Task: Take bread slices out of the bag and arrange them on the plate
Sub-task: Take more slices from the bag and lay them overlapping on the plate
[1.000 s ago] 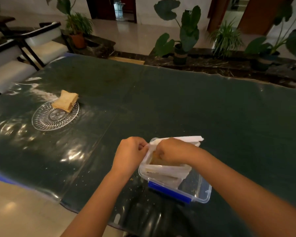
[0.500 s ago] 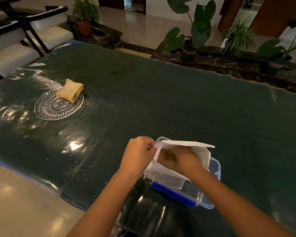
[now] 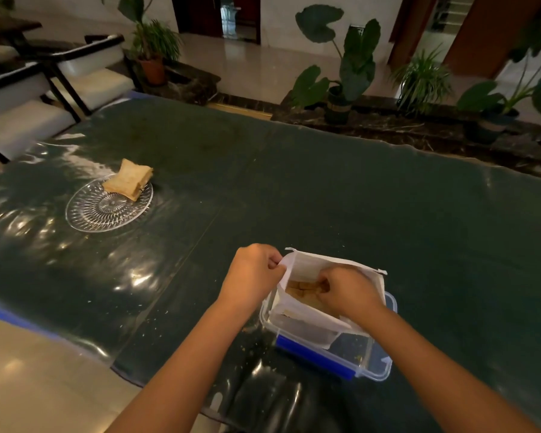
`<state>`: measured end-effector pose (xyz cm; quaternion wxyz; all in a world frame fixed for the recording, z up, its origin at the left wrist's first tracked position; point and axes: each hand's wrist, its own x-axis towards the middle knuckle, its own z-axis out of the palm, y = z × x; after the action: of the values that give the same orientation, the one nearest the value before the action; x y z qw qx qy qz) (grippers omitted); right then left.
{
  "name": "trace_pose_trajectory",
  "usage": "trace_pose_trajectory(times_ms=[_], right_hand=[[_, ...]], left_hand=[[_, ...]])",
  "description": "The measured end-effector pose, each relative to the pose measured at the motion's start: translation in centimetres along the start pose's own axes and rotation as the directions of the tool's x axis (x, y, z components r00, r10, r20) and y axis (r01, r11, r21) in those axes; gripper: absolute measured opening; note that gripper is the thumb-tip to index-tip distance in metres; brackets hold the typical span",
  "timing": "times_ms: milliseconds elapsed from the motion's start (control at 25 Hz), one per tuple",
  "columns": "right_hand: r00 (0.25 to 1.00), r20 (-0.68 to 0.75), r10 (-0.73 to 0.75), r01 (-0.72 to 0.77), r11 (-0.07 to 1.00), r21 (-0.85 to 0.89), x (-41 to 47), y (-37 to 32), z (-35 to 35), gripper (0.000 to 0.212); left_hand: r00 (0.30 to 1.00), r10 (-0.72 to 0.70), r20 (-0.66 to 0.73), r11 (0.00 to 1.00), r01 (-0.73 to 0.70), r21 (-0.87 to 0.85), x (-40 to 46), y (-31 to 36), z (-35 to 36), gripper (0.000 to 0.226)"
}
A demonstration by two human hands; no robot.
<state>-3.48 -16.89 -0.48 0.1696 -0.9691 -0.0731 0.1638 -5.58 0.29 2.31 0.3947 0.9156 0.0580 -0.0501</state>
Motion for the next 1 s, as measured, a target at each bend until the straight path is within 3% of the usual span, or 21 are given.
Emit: trace_pose_trajectory(times_ms=[240, 400, 520, 600, 760, 840, 880, 1000], right_hand=[[0.981, -0.153, -0.117, 0.122, 0.992, 0.023, -3.0, 1.1, -6.3, 0.014], [0.958, -0.241, -0.154, 0.196, 0.967, 0.160, -4.3, 1.9, -10.5, 0.013], [0.937, -0.284, -0.202, 0.257, 0.951, 0.174, -4.5, 1.8, -12.6, 0.014], [0.925, -0.298, -0.237, 0.294, 0.942, 0.161, -4.3, 1.6, -13.5, 0.015], [0.883, -0.330, -0.334, 0.396, 0.908, 0.141, -3.3, 1.3, -14.3, 0.017], [0.876, -0.340, -0.343, 0.437, 0.863, 0.255, -2.5, 1.1, -14.6, 0.024], [0.882, -0.334, -0.331, 0.449, 0.806, 0.386, -2.0, 0.9, -14.7, 0.030], [0.919, -0.249, -0.306, 0.374, 0.476, 0.796, -0.9, -0.5, -13.6, 0.054]], left_hand=[[0.998, 0.062, 0.032, 0.996, -0.059, -0.073, 1.1, 0.2, -0.8, 0.005], [0.976, 0.213, 0.034, 0.952, -0.200, -0.230, 1.6, 0.6, -2.1, 0.069], [0.921, 0.377, 0.094, 0.918, -0.358, -0.170, 1.9, 2.8, -2.0, 0.098], [0.903, 0.414, 0.114, 0.899, -0.386, -0.206, 2.4, 4.0, -1.3, 0.090], [0.902, 0.430, -0.040, 0.823, -0.410, -0.393, 2.8, 4.8, -0.5, 0.026], [0.916, 0.384, -0.116, 0.794, -0.392, -0.464, 2.6, 4.6, -1.1, 0.021], [0.921, 0.359, -0.149, 0.777, -0.383, -0.500, 2.5, 4.4, -1.7, 0.022], [0.932, 0.288, -0.219, 0.736, -0.362, -0.572, 2.2, 3.3, -4.1, 0.024]])
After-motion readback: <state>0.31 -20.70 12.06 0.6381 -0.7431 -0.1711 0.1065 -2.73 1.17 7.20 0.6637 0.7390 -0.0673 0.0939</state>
